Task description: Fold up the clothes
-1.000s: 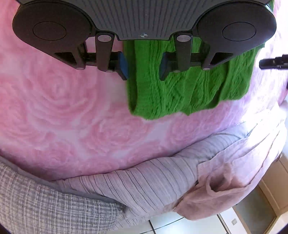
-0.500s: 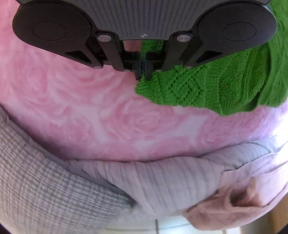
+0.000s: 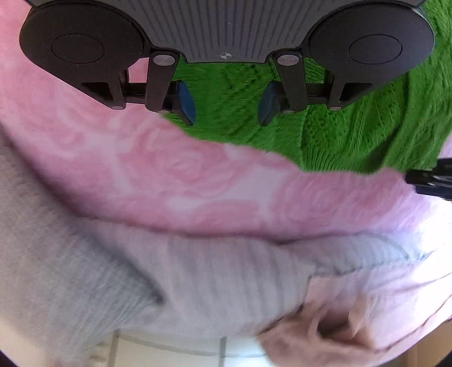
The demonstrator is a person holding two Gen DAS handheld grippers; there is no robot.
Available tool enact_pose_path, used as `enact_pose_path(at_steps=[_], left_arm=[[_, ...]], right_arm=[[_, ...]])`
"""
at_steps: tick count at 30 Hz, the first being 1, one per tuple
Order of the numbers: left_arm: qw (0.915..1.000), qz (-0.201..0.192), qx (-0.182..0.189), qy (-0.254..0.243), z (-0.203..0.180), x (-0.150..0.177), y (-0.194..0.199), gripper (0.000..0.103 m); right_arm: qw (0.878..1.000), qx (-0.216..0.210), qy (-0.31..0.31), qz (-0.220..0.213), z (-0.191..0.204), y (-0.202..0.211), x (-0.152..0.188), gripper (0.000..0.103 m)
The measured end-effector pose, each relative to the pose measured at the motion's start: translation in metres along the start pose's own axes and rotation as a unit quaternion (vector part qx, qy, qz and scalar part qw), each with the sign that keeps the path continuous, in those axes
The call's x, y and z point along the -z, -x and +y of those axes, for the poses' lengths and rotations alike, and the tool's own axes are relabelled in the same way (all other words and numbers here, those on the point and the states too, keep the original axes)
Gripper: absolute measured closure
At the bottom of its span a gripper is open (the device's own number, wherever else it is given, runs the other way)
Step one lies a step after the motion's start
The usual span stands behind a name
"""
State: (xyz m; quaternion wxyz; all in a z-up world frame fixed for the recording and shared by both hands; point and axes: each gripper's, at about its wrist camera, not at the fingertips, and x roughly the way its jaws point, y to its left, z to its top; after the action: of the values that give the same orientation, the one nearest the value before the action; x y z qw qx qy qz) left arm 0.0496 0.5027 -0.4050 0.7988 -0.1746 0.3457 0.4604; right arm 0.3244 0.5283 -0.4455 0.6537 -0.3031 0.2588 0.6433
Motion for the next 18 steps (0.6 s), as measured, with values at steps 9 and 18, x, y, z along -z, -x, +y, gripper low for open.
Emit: enact_pose_path(at_steps=[9, 18], left_arm=[[0.9913, 0.077, 0.103, -0.029, -0.08, 0.11, 0.114, 0.079], [0.9886, 0.136, 0.044, -0.049, -0.144, 0.235, 0.229, 0.079]], right_arm=[[0.993, -0.096, 0.029, 0.065, 0.059, 0.104, 0.085, 0.057], [0.988, -0.053, 0.052, 0.138, 0.089, 0.211, 0.214, 0.057]])
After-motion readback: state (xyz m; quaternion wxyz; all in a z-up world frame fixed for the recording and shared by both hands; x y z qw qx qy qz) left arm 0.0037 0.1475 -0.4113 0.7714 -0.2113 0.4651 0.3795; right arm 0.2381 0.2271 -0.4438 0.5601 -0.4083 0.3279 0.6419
